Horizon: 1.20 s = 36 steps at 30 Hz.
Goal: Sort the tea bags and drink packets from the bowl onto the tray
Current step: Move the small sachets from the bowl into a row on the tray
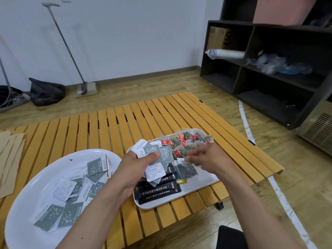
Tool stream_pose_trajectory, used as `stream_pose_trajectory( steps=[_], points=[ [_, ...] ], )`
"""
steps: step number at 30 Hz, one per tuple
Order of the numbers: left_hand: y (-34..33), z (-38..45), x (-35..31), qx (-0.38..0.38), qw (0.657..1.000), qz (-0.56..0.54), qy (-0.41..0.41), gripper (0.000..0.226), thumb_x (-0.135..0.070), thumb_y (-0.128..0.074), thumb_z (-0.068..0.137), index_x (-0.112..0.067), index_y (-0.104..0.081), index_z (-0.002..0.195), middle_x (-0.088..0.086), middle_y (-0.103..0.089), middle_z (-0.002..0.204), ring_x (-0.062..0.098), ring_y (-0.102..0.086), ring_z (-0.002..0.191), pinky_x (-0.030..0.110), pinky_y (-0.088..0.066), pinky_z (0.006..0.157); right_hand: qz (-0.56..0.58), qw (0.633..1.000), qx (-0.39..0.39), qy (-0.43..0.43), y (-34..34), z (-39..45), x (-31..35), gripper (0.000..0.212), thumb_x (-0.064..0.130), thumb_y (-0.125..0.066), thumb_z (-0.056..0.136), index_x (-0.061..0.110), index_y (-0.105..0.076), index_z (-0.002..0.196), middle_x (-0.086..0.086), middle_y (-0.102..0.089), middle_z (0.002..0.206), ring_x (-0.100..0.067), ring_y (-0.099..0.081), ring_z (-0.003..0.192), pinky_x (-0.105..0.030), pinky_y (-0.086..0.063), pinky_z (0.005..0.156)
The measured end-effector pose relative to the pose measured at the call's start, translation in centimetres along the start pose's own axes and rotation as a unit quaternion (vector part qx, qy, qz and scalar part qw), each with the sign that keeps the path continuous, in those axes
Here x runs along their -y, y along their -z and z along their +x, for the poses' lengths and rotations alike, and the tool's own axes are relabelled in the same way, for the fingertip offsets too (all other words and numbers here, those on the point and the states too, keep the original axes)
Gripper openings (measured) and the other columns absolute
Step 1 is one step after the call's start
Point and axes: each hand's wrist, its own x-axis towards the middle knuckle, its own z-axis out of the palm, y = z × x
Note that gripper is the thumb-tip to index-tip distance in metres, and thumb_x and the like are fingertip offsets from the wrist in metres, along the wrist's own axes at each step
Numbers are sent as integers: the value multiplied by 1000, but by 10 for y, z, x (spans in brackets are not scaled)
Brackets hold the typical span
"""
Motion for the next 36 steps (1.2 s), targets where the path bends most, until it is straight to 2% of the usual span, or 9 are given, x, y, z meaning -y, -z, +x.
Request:
stream_pose_trajectory(
  steps=[4, 9, 13, 17, 20, 27, 30, 34, 36],
  points=[
    [-3, -4, -2, 24, 999, 18, -13, 21, -15, -79, 86, -17, -66, 102, 5, -81, 90, 24, -78, 84, 36, -61, 73, 156, 984, 49, 77, -7, -18, 21, 23, 34, -83, 81, 25, -77, 102, 5, -80, 90, -7, -73, 79, -22, -52, 65],
    [1, 0, -2, 13, 1000, 10, -10, 34, -17, -83, 82, -13, -65, 110, 8, -81, 93, 25, -79, 83, 37, -60, 68, 158, 979, 107, 77, -8, -17, 24, 23, 11, -78, 86, 18, -75, 108, -6, -78, 93, -10, -68, 74, -24, -50, 63],
    [5, 4, -2, -9, 1000, 7, -16, 42, -20, -85, 80, -10, -63, 114, 9, -81, 96, 28, -78, 88, 48, -63, 78, 166, 975, 139, 53, -3, -17, 17, 20, 7, -78, 85, 12, -73, 104, -9, -77, 97, -16, -66, 80, -27, -53, 65],
    [0, 1, -1, 4, 999, 21, -26, 29, -19, -82, 84, -10, -67, 107, 8, -81, 89, 16, -76, 65, 23, -51, 45, 145, 982, 115, 36, 1, -17, 17, 20, 21, -83, 82, 12, -74, 96, -6, -79, 101, -11, -67, 83, -27, -50, 68],
    [3, 4, -2, -18, 999, 14, -34, 27, -17, -81, 84, -9, -69, 107, 7, -81, 89, 20, -78, 74, 31, -58, 57, 124, 991, 50, -18, 18, -11, 7, 22, 23, -84, 80, 9, -75, 92, -4, -79, 97, -16, -66, 86, -31, -48, 72],
    [6, 6, -3, -37, 998, 5, -44, 21, -14, -81, 85, -8, -69, 101, 7, -81, 85, 23, -79, 75, 35, -61, 64, 12, 993, -30, -114, 18, 4, -12, 31, 16, -85, 80, -2, -71, 102, -14, -72, 82, -15, -48, 51, -24, -36, 42],
    [5, 6, -1, -32, 999, 7, -42, 27, -15, -81, 85, -7, -70, 108, 7, -81, 89, 24, -79, 81, 36, -61, 67, -26, 994, -29, -107, 10, 9, -8, 27, 21, -86, 80, 3, -71, 95, -11, -74, 84, -18, -57, 55, -29, -45, 47],
    [3, 6, 0, -30, 999, 8, -43, 22, -15, -81, 85, -10, -70, 103, 6, -81, 89, 22, -79, 80, 32, -61, 62, -76, 992, -34, -100, 2, 14, -9, 34, 29, -89, 76, 4, -73, 92, -8, -78, 80, -22, -78, 79, -39, -61, 77],
    [3, 6, 0, -29, 999, 8, -39, 20, -15, -81, 85, -10, -70, 101, 5, -81, 88, 22, -79, 81, 34, -61, 68, -96, 990, -35, -93, 0, 15, -9, 36, 33, -90, 74, 4, -75, 91, -6, -78, 73, -18, -77, 72, -34, -59, 73]
  ],
)
